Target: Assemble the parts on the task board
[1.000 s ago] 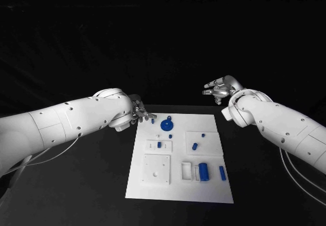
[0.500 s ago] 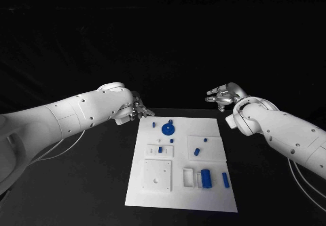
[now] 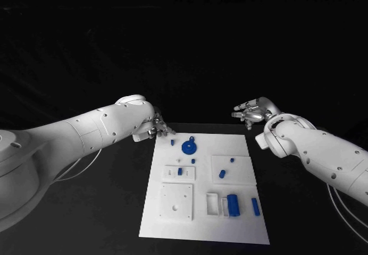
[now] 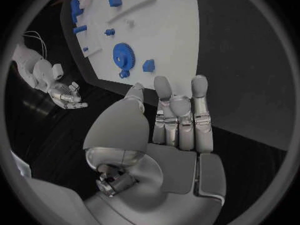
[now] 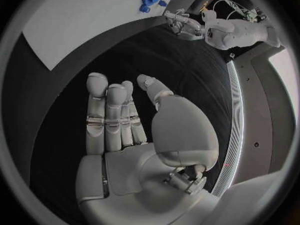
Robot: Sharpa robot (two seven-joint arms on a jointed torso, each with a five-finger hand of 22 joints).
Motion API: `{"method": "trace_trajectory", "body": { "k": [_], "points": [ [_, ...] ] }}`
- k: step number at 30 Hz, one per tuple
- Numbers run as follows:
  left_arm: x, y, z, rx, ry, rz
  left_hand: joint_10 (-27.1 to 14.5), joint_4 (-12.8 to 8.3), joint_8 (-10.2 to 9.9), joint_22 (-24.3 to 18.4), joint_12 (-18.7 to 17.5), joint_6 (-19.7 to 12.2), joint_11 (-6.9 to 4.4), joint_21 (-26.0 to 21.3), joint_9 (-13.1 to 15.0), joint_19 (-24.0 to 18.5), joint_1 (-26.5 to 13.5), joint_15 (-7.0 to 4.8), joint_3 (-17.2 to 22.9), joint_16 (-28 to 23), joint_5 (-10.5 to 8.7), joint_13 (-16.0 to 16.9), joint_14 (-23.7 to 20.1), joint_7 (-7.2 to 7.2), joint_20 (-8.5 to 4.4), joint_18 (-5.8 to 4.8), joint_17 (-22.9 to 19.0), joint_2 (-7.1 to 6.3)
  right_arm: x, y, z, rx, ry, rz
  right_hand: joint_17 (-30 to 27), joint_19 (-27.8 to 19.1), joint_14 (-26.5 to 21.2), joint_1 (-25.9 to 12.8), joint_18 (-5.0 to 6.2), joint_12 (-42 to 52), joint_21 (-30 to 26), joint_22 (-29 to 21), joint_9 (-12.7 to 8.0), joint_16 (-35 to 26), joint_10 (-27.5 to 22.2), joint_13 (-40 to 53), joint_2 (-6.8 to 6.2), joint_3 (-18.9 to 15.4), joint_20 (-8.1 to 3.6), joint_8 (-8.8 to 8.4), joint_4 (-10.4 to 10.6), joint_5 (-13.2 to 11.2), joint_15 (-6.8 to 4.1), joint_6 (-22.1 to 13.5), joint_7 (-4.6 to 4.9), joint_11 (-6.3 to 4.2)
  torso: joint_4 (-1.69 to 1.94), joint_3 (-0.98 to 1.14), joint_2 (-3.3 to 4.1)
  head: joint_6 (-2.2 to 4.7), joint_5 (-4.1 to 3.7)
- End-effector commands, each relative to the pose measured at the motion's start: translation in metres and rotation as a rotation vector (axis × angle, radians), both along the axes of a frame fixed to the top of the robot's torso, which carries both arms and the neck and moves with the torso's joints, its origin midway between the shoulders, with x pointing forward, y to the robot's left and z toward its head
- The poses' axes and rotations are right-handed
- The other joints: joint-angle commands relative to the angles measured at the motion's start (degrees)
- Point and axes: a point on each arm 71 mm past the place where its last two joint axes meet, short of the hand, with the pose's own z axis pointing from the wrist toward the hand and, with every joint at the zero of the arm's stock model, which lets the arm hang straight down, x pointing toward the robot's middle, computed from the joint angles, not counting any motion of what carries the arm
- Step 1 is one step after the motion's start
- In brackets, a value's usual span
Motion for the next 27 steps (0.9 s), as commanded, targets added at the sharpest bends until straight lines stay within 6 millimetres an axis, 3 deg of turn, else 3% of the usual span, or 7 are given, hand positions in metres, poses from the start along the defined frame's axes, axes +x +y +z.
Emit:
{"method": "trace_trajectory", "body": {
  "k": [1,5,9,15,20,22,27],
  "points": [
    [0.0003,-0.0047,-0.0008,0.004,0.02,-0.043,2.02,1.53,0.15,1.07,-0.26,-0.19,0.43,-0.25,-0.13,0.18,-0.26,0.1,1.15,0.06,-1.65,0.1,-0.59,0.14,0.23,-0.61,-0.28,-1.32,0.0002,0.001,0.0023,0.03,-0.017,0.001,-0.95,2.39,-0.24,0.08,0.87,-3.6,-1.02,-0.85,-0.03,-0.36,1.53,-5.03,-0.56,-0.03,-0.32,-0.11,0.46,0.06,-0.11,-0.03,0.02,0.09,-0.31,0.13,0.35,0.19,0.26],
    [0.0008,-0.0058,-0.0015,-0.001,0.027,-0.044,2.02,3.81,0.12,1.07,-0.33,-0.17,0.46,-0.31,-0.31,0.17,-0.37,0.11,2.01,0.15,-4.22,0.18,-0.65,0.17,0.25,-0.6,-0.39,-2.89,0.0006,0.0018,0.003,0.036,-0.019,0.0,-1.52,2.4,-0.31,0.21,0.86,-6.03,-1.04,-1.31,-0.05,-0.1,2.07,-8.6,-0.61,-0.07,-0.34,-0.16,0.71,0.15,-0.05,-0.12,0.05,0.1,-0.27,0.15,0.38,0.27,0.14],
    [0.0005,-0.0069,-0.0025,-0.002,0.039,-0.046,1.99,3.9,0.16,1.07,-0.36,-0.08,0.45,-0.33,-0.32,0.14,-0.38,0.11,2.16,0.19,-4.07,0.2,-0.68,0.16,0.26,-0.61,-0.4,-2.84,0.0012,0.003,0.0028,0.04,-0.019,0.0,-2.02,2.35,-0.46,0.3,0.86,-6.64,-0.96,-1.74,-0.05,0.18,2.3,-10.53,-0.71,-0.2,-0.32,-0.18,0.82,0.24,-0.06,-0.11,0.04,0.16,-0.27,0.1,0.31,0.27,-0.06],
    [-0.0003,-0.0089,-0.0039,0.005,0.061,-0.057,1.91,1.53,-0.01,1.07,-0.48,-0.23,0.52,-0.37,-0.52,0.04,-0.12,0.17,1.29,0.24,-2.02,0.29,-0.93,0.25,0.29,-0.62,-0.67,-0.92,0.0015,0.0043,0.0027,0.042,-0.018,0.002,-2.46,2.32,-0.59,0.28,0.89,-7.81,-0.78,-2.08,-0.05,0.45,2.53,-12.63,-0.7,-0.15,-0.29,-0.17,0.95,0.34,0.0,-0.14,0.12,0.18,-0.12,0.06,0.35,0.32,-0.21],
    [-0.0008,-0.0096,-0.0053,0.012,0.078,-0.065,1.85,-0.45,-0.07,1.08,-0.54,-0.23,0.54,-0.37,-0.86,-0.04,-0.42,0.19,0.56,0.35,-1.52,0.39,-1.08,0.25,0.33,-0.61,-0.82,0.25,0.0016,0.0047,0.0026,0.043,-0.017,0.003,-2.61,2.33,-0.63,0.32,0.9,-8.45,-0.76,-2.21,-0.06,0.53,2.8,-13.48,-0.76,-0.15,-0.29,-0.19,0.95,0.36,0.01,-0.15,0.12,0.22,-0.12,0.01,0.34,0.26,-0.22],
    [-0.0013,-0.0099,-0.0064,0.014,0.087,-0.072,1.77,-1.47,-0.1,1.09,-0.59,-0.35,0.55,-0.37,-0.94,-0.1,-0.03,0.21,0.29,0.34,1.43,0.42,-1.2,0.28,0.34,-0.63,-0.97,0.47,0.0016,0.0047,0.0026,0.043,-0.016,0.003,-2.65,2.3,-0.61,0.36,0.9,-8.56,-0.79,-2.25,-0.05,0.56,2.75,-13.62,-0.73,-0.13,-0.28,-0.17,0.94,0.4,0.0,-0.14,0.1,0.21,-0.09,-0.01,0.36,0.25,-0.24],
    [-0.0024,-0.0117,-0.0094,0.01,0.1,-0.082,1.7,-3.26,-0.21,1.1,-0.53,-0.43,0.56,-0.33,-1.48,-0.2,0.59,0.23,-0.93,0.52,3.43,0.55,-1.33,0.28,0.38,-0.62,-0.97,2.03,0.0018,0.0049,0.0024,0.043,-0.015,0.003,-2.68,2.28,-0.63,0.37,0.9,-8.58,-0.78,-2.27,-0.05,0.55,2.78,-13.68,-0.75,-0.11,-0.28,-0.17,0.92,0.5,0.01,-0.11,0.1,0.21,0.0,-0.05,0.39,0.19,-0.42]
  ]
}}
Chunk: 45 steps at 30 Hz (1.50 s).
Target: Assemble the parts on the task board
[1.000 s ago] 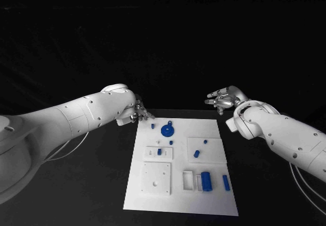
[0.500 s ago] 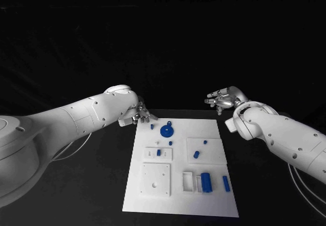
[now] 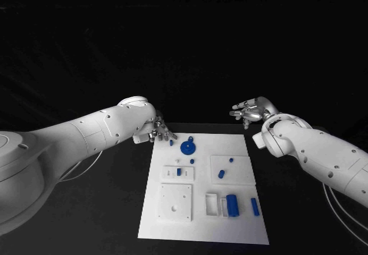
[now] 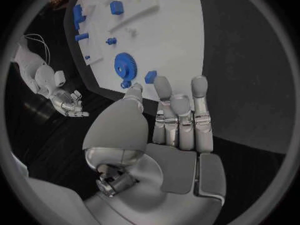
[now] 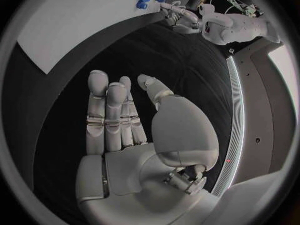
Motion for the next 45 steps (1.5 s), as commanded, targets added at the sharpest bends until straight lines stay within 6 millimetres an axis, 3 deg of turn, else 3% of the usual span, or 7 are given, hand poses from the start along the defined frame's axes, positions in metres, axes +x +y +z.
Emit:
{"method": "trace_trajectory", "body": {
  "k": [1,23,30,37,40,41,45],
  "points": [
    [-0.0021,-0.0049,-0.0035,-0.006,0.035,-0.035,1.47,-0.95,-0.21,1.11,-0.32,-0.24,0.37,-0.33,-0.18,-0.2,0.21,0.0,-0.5,0.28,1.09,0.09,-0.3,0.05,0.37,-0.63,-0.01,0.91,0.0001,0.0015,0.0007,0.004,-0.008,0.008,-0.14,2.27,-0.28,0.21,0.89,-0.26,0.09,-0.11,-0.05,0.26,0.33,-0.15,-0.6,0.05,-0.29,-0.17,0.28,0.56,0.03,-0.08,0.11,-0.18,0.08,-0.06,0.04,-0.03,-0.13],
    [-0.0025,-0.0082,-0.0065,-0.058,0.05,-0.022,1.51,-4.74,-0.17,1.11,-0.33,-0.49,0.19,-0.21,-0.69,-0.25,3.0,-0.13,-1.79,0.48,5.51,0.15,-0.29,-0.25,0.25,-0.72,0.04,5.48,0.0009,0.0037,-0.0007,0.004,0.0,0.011,-0.21,2.26,-0.32,0.17,0.88,-0.33,0.05,-0.16,-0.05,0.29,0.34,-0.31,-0.65,0.15,-0.29,-0.17,0.23,0.8,0.03,-0.06,0.1,-0.18,0.17,-0.07,0.08,-0.16,-0.15],
    [-0.0028,-0.0096,-0.0062,-0.126,0.051,-0.001,1.44,-6.95,0.6,1.14,-0.37,-1.15,-0.01,-0.1,1.01,-0.23,6.2,-0.31,0.37,0.59,16.32,0.16,-0.2,-0.54,0.08,-0.79,0.22,6.35,0.0014,0.0048,-0.0016,0.004,0.005,0.014,-0.32,2.24,-0.35,0.02,0.87,-0.29,-0.02,-0.21,-0.05,0.31,0.37,-0.42,-0.58,0.2,-0.29,-0.17,0.26,0.87,0.03,-0.02,0.1,-0.18,0.2,-0.08,0.1,-0.1,-0.07],
    [-0.0038,-0.0106,-0.0066,-0.155,0.061,0.004,1.49,-11.52,1.99,1.2,-0.49,-2.21,0.11,0.32,5.08,-0.51,7.71,-0.33,6.04,0.8,21.2,0.11,-0.22,-0.19,0.0,-0.7,0.61,6.23,0.0016,0.0044,-0.0019,0.003,0.006,0.013,-0.38,2.23,-0.36,-0.03,0.86,-0.19,-0.04,-0.22,-0.05,0.32,0.4,-0.4,-0.6,0.32,-0.31,-0.18,0.21,1.32,0.01,0.01,0.09,-0.21,0.23,-0.06,0.09,-0.27,-0.09],
    [-0.0042,-0.0102,-0.0067,-0.159,0.062,0.007,1.44,-14.13,1.76,1.24,-0.66,-2.75,0.34,0.87,6.49,-0.82,6.64,-0.31,15.22,0.93,12.42,0.08,-0.22,0.17,0.02,-0.46,0.89,5.38,0.0018,0.0037,-0.0021,0.003,0.006,0.011,-0.4,2.23,-0.38,-0.06,0.86,-0.18,-0.03,-0.22,-0.05,0.31,0.37,-0.4,-0.63,0.34,-0.31,-0.17,0.2,1.43,0.01,0.01,0.09,-0.2,0.23,-0.07,0.04,-0.33,-0.11],
    [-0.0044,-0.0099,-0.0067,-0.16,0.06,0.009,1.6,-14.72,2.03,1.22,-0.46,-2.52,0.23,1.51,7.83,-0.84,2.53,-0.32,24.82,1.02,11.91,0.23,-0.03,-0.23,0.19,-0.09,1.0,1.64,0.0018,0.0034,-0.0021,0.003,0.006,0.01,-0.42,2.23,-0.37,-0.09,0.85,-0.16,-0.06,-0.23,-0.05,0.32,0.35,-0.4,-0.65,0.37,-0.31,-0.17,0.18,1.54,0.0,0.02,0.09,-0.2,0.23,-0.07,0.04,-0.33,-0.11],
    [-0.0059,-0.0086,-0.0063,-0.164,0.048,0.02,1.86,-14.64,2.61,1.16,-0.31,-2.35,-0.02,2.06,10.46,-0.94,2.16,-0.31,25.72,1.23,12.11,0.29,0.37,-0.1,0.05,-0.14,1.73,1.77,0.002,0.0019,-0.0023,0.002,0.007,0.007,-0.42,2.23,-0.37,-0.09,0.85,-0.16,-0.06,-0.23,-0.05,0.32,0.35,-0.4,-0.65,0.37,-0.31,-0.17,0.18,1.54,0.0,0.02,0.09,-0.2,0.36,-0.07,-0.04,-0.36,-0.14]
  ]
}}
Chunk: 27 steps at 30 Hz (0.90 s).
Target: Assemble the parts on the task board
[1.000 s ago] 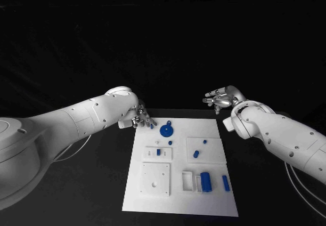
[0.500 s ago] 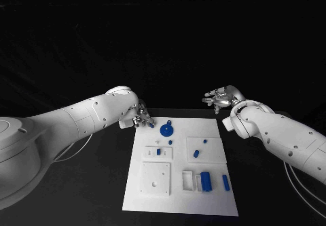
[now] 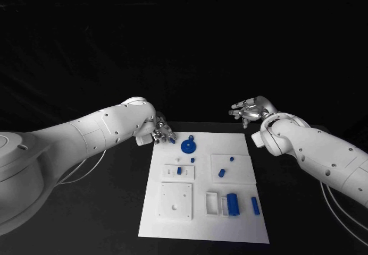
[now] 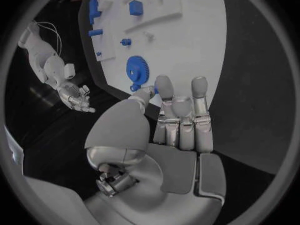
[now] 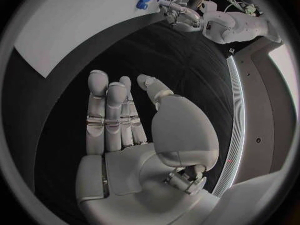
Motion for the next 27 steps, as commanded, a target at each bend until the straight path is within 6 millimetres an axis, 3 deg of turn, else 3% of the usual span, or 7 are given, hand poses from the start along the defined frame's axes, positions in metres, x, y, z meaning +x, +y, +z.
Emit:
{"method": "trace_trajectory", "body": {
  "k": [1,6,14,24,25,26,27],
  "points": [
    [-0.002,-0.002,0.001,-0.036,-0.016,0.018,1.94,-6.95,0.21,1.16,0.18,0.35,-0.27,0.52,1.13,-0.26,-0.81,-0.24,7.46,0.27,0.26,0.11,0.61,-0.43,-0.16,-0.13,0.53,-0.23,0.0,0.0,0.0,-0.001,0.0,0.01,-0.05,2.23,-0.37,-0.32,0.85,-0.16,-0.06,-0.07,-0.05,0.33,0.16,-0.03,-0.43,0.21,-0.32,-0.17,0.03,0.32,0.0,-0.1,0.2,-0.01,0.19,0.01,-0.16,-0.04,-0.05],
    [-0.01,0.0,0.002,-0.046,-0.043,0.034,2.19,-6.95,0.02,1.1,0.4,0.85,-0.42,0.81,2.29,-0.04,-1.24,-0.32,8.0,0.26,0.55,-0.01,1.21,-0.63,-0.2,-0.02,1.09,-0.58,0.0,-0.003,0.0,-0.003,0.001,0.006,-0.09,2.24,-0.37,-0.42,0.85,-0.12,-0.11,-0.09,-0.05,0.33,0.15,-0.02,-0.44,0.21,-0.32,-0.17,0.05,0.45,0.0,-0.1,0.2,-0.01,0.45,0.02,-0.41,-0.24,-0.05],
    [-0.038,0.001,0.004,-0.071,-0.09,0.027,2.41,-7.04,-0.08,1.1,0.87,1.55,-0.63,1.06,2.62,0.32,-1.4,-0.42,8.6,0.59,0.98,-0.26,2.06,-0.83,-0.26,0.12,2.15,-1.02,0.0,-0.011,-0.001,-0.003,0.005,-0.005,-0.15,2.23,-0.39,-0.46,0.85,-0.13,-0.14,-0.12,-0.05,0.34,0.08,-0.05,-0.42,0.24,-0.32,-0.17,0.05,0.58,0.0,-0.11,0.2,-0.01,1.36,-0.05,-1.35,-1.01,-0.5],
    [-0.083,-0.004,-0.003,-0.064,-0.157,-0.038,2.54,-5.8,-0.85,1.07,1.94,2.78,-0.81,1.11,2.42,0.8,-0.91,-0.46,10.18,0.24,1.19,-1.69,3.11,-1.05,-0.14,0.47,3.1,-2.69,-0.005,-0.021,-0.009,-0.003,0.019,-0.013,-0.2,2.22,-0.42,-0.43,0.85,-0.2,-0.21,-0.14,-0.05,0.33,-0.01,-0.12,-0.42,0.26,-0.31,-0.17,0.02,0.65,0.02,-0.13,0.21,0.01,2.0,-0.53,-2.44,-2.26,-0.99],
    [-0.087,-0.004,-0.005,-0.061,-0.166,-0.044,2.56,-5.72,-0.91,1.09,2.03,2.87,-0.85,1.15,2.4,0.86,-0.81,-0.46,10.83,0.24,0.66,-1.83,3.3,-1.03,-0.13,0.5,3.26,-2.95,-0.005,-0.022,-0.011,-0.004,0.022,-0.012,-0.21,2.22,-0.41,-0.36,0.85,-0.22,-0.24,-0.15,-0.05,0.33,-0.01,-0.14,-0.42,0.29,-0.31,-0.18,-0.03,0.66,0.01,-0.14,0.22,0.01,2.07,-0.58,-2.59,-2.42,-1.07],
    [-0.091,-0.004,-0.006,-0.057,-0.175,-0.05,2.58,-5.77,-1.01,1.11,2.08,2.94,-0.87,1.22,2.26,0.93,-0.56,-0.51,12.43,0.22,-2.16,-1.92,3.44,-1.02,-0.17,0.56,3.37,-3.23,-0.006,-0.022,-0.012,-0.004,0.024,-0.012,-0.21,2.22,-0.41,-0.36,0.85,-0.22,-0.24,-0.15,-0.05,0.33,-0.01,-0.14,-0.42,0.29,-0.31,-0.18,-0.03,0.66,0.01,-0.14,0.22,0.01,2.13,-0.59,-2.67,-2.52,-1.15],
    [-0.094,-0.005,-0.007,-0.053,-0.181,-0.055,2.59,-5.12,-1.07,1.1,2.28,3.21,-0.96,1.36,2.12,1.11,-1.23,-0.51,15.15,0.0,-2.68,-2.1,3.69,-1.0,-0.11,0.68,3.35,-4.49,-0.007,-0.022,-0.013,-0.004,0.025,-0.011,-0.21,2.22,-0.41,-0.36,0.85,-0.22,-0.24,-0.15,-0.05,0.33,-0.01,-0.14,-0.42,0.29,-0.31,-0.18,-0.03,0.66,0.01,-0.14,0.22,0.01,2.17,-0.61,-2.75,-2.64,-1.21]
  ]
}}
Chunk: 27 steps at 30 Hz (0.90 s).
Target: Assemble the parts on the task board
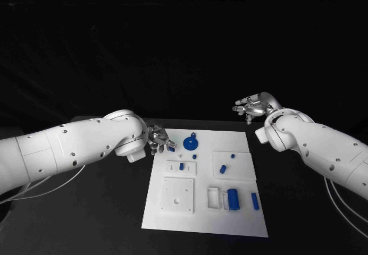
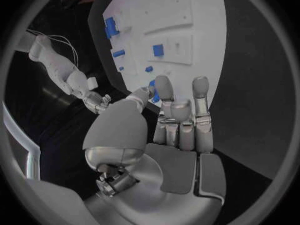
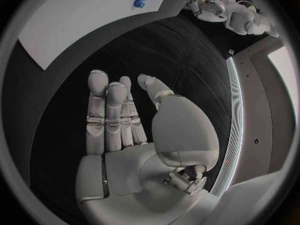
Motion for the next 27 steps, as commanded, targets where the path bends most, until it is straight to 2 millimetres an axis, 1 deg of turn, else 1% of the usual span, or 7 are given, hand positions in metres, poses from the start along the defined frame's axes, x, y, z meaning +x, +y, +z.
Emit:
{"method": "trace_trajectory", "body": {
  "k": [1,5,6,11,16,19,27],
  "points": [
    [-0.005,0.0,0.002,0.026,-0.1,0.021,2.39,-6.11,-0.11,1.08,0.57,2.51,-0.7,0.34,-0.05,0.42,-0.38,0.05,9.76,-0.23,-1.23,-0.28,0.59,-1.96,0.09,0.71,0.18,-1.63,-0.002,0.002,-0.003,0.004,0.004,0.021,-0.05,2.22,-0.42,-0.13,0.85,-0.22,-0.24,-0.09,-0.05,0.33,0.0,-0.08,-0.19,0.29,-0.32,-0.18,-0.03,0.29,0.01,-0.19,0.27,-0.01,0.32,-0.18,-0.59,-0.55,-0.16],
    [-0.016,0.0,-0.005,0.041,-0.125,0.004,2.41,-5.5,-0.1,1.06,0.94,2.67,-0.76,0.39,0.11,0.49,0.01,0.03,9.99,-0.35,-1.24,-0.67,0.85,-2.01,0.11,0.77,0.55,-2.14,-0.004,0.002,-0.007,0.005,0.01,0.025,-0.05,2.22,-0.42,-0.13,0.85,-0.22,-0.24,-0.09,-0.05,0.33,0.0,-0.08,-0.19,0.29,-0.32,-0.18,-0.03,0.29,0.01,-0.19,0.27,-0.01,0.48,-0.31,-0.87,-1.01,-0.2],
    [-0.019,0.0,-0.007,0.046,-0.131,0.0,2.42,-5.13,-0.2,1.05,1.16,2.85,-0.8,0.44,0.06,0.61,0.22,0.02,10.29,-0.52,-1.22,-1.04,1.05,-2.05,0.15,0.85,0.79,-2.53,-0.004,0.002,-0.008,0.005,0.012,0.026,-0.05,2.22,-0.42,-0.13,0.85,-0.22,-0.24,-0.09,-0.05,0.33,0.0,-0.08,-0.19,0.29,-0.32,-0.18,-0.03,0.29,0.01,-0.19,0.27,-0.01,0.52,-0.33,-0.95,-1.17,-0.24],
    [-0.027,0.0,-0.019,0.062,-0.133,-0.012,2.43,-5.11,-0.22,1.07,1.23,2.91,-0.85,0.48,0.07,0.65,0.39,0.0,10.36,-0.51,-1.1,-1.16,1.19,-2.06,0.14,0.89,0.99,-2.65,-0.005,0.003,-0.011,0.005,0.017,0.026,-0.1,2.22,-0.43,-0.19,0.86,-0.28,-0.28,-0.11,-0.05,0.35,0.03,-0.2,-0.18,0.31,-0.32,-0.17,-0.08,0.31,0.02,-0.16,0.27,0.0,0.59,-0.42,-1.15,-1.52,-0.22],
    [-0.03,0.0,-0.029,0.077,-0.138,-0.024,2.44,-5.05,-0.25,1.06,1.26,2.97,-0.86,0.49,0.06,0.66,0.46,0.0,10.44,-0.61,-1.07,-1.29,1.22,-2.06,0.14,0.91,1.03,-2.74,-0.006,0.003,-0.013,0.005,0.021,0.027,-0.1,2.22,-0.43,-0.19,0.86,-0.28,-0.28,-0.11,-0.05,0.35,0.03,-0.2,-0.18,0.31,-0.32,-0.17,-0.08,0.31,0.02,-0.16,0.27,0.0,0.48,-0.4,-0.99,-1.57,-0.13],
    [-0.03,-0.001,-0.033,0.082,-0.142,-0.03,2.44,-5.05,-0.25,1.06,1.26,2.97,-0.86,0.49,0.06,0.66,0.46,0.0,10.44,-0.61,-1.07,-1.29,1.22,-2.06,0.14,0.91,1.03,-2.74,-0.006,0.003,-0.014,0.006,0.022,0.028,-0.1,2.22,-0.43,-0.19,0.86,-0.28,-0.28,-0.11,-0.05,0.35,0.03,-0.2,-0.18,0.31,-0.32,-0.17,-0.08,0.31,0.02,-0.16,0.27,0.0,0.44,-0.34,-0.93,-1.65,-0.15],
    [-0.03,-0.008,-0.043,0.087,-0.158,-0.058,2.44,-4.91,-0.28,1.05,1.32,3.03,-0.89,0.51,0.04,0.72,0.55,-0.01,10.52,-0.72,-1.15,-1.44,1.34,-2.08,0.14,0.94,1.11,-2.82,-0.006,0.004,-0.014,0.006,0.024,0.029,-0.1,2.22,-0.43,-0.19,0.86,-0.28,-0.28,-0.11,-0.05,0.35,0.03,-0.2,-0.18,0.31,-0.32,-0.17,-0.08,0.31,0.02,-0.16,0.27,0.0,0.49,-0.3,-0.94,-1.68,-0.27]
  ]
}}
